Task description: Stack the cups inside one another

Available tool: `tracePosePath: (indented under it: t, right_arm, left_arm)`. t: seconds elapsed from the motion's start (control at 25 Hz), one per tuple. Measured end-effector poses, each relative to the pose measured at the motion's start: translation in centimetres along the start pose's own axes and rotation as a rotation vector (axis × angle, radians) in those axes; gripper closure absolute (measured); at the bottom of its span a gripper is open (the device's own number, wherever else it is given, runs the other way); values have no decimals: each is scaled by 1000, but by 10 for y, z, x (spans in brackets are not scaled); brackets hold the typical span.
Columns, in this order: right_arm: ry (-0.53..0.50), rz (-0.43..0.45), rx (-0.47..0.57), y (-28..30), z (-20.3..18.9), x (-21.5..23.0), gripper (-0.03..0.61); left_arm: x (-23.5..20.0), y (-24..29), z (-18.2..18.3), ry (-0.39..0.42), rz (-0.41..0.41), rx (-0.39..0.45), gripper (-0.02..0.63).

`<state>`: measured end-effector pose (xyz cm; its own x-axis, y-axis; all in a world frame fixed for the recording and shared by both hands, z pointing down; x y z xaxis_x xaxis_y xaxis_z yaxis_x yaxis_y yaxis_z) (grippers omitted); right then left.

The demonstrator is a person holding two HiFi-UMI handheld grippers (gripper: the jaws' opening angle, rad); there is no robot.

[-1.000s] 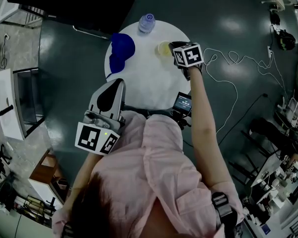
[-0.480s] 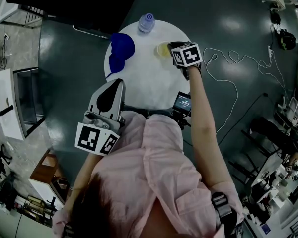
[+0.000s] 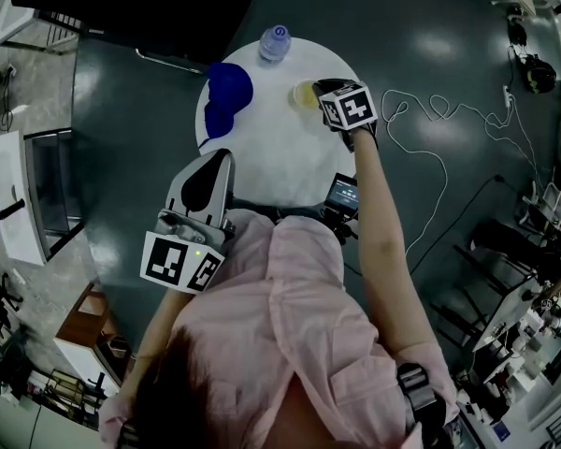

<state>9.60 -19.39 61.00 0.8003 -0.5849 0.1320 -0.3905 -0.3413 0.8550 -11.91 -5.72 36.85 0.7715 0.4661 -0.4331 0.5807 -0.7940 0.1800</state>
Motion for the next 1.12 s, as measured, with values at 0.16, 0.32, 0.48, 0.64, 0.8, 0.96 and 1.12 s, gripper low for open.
tracePosePath:
  t: [0.16,0.32,0.48,0.64,0.8,0.96,1.12]
  right_arm:
    - [-7,-3,1,2,-2,0,534]
    - [-4,-11,9,3,-4,1,534]
    - [-6,-16,9,3,-3,3,534]
    - [-6,-25,12,1,-3,2,534]
    - [-4,-35,13,3,-4,3,534]
    - [-7,-38,15,3,-3,5,534]
    - [-9,-40,15,3,-3,5,534]
  left_arm:
    - [0,-2,0,2,-3,-1,597]
    - [0,-2,0,0,-4,1,597]
    - [0,0,0,0,-4,1,597]
    - [1,-1,0,1,-5,4,597]
    - [0,-1,0,3,-7,4,597]
    - [1,1,0,4,-8,3,596]
    - [1,0,1,3,-7,4,597]
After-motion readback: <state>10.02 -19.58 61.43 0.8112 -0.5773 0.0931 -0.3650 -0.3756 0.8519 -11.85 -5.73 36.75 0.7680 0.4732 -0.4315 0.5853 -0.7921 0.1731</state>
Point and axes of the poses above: the fingertips, and each gripper's own axes: y forward along the fingers, x to its right, z out of its top, the point moved 2 cm from there along -y, backward along the fingers
